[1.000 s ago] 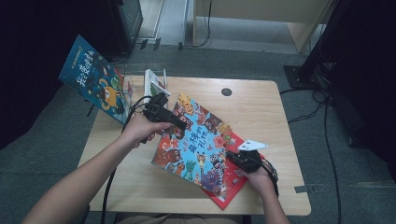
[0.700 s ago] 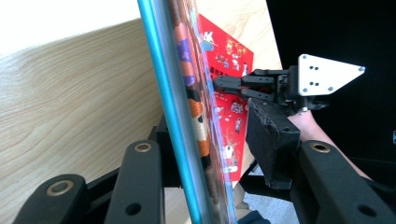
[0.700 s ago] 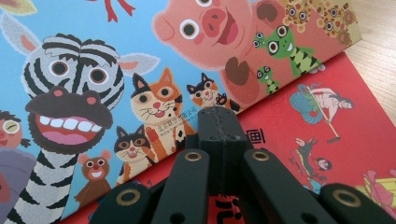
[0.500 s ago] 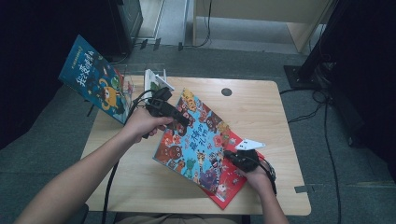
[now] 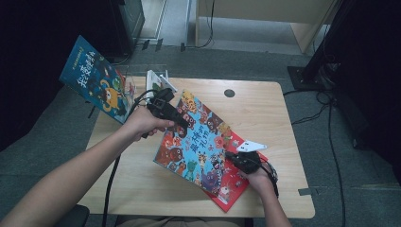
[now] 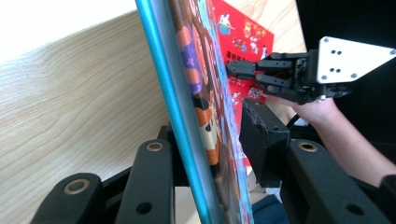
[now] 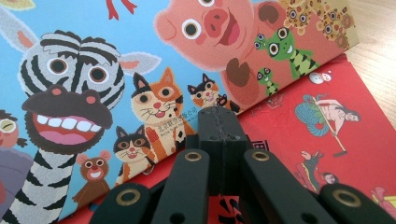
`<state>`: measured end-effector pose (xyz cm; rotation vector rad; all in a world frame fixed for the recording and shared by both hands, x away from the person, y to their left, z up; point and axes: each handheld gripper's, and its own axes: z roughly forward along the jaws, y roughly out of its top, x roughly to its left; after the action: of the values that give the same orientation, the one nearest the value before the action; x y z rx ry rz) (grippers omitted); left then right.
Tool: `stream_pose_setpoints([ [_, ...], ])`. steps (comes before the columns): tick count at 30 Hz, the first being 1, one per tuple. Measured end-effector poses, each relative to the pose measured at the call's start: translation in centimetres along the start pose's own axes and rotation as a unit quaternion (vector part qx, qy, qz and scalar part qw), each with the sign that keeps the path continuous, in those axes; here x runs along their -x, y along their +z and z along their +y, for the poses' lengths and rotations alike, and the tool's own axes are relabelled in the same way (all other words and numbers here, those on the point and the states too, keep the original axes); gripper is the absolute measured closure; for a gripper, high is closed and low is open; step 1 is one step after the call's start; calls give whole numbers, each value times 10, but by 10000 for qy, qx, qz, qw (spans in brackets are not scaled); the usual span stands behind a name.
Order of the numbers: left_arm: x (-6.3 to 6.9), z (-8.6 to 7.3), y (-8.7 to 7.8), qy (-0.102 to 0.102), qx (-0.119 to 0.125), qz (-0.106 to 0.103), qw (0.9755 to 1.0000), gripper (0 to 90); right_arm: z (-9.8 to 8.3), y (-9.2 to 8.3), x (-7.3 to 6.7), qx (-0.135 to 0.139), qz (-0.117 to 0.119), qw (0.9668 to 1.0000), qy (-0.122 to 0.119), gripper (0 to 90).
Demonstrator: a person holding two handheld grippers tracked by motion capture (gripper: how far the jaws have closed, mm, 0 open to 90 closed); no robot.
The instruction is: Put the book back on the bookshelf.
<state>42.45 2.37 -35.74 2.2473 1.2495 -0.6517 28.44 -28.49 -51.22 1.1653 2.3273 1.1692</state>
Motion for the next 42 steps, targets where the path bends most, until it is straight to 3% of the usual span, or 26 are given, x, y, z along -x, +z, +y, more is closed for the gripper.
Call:
stream_pose_setpoints([
  [4, 3, 2, -2, 32, -53, -37, 10000, 728, 1, 1, -1, -12, -10, 10000, -16, 900],
  [16, 8, 11, -7, 16, -197, -79, 9998, 758, 3, 4, -2, -9, -21, 9999, -100, 900],
  [21, 7, 14, -8, -85, -278, -133, 9995, 769, 4, 5, -3, 1, -8, 9999, -105, 900],
  [42, 28, 30, -13, 48, -478, 263, 9985, 777, 8, 11, -4, 24, 129, 9998, -151, 900],
])
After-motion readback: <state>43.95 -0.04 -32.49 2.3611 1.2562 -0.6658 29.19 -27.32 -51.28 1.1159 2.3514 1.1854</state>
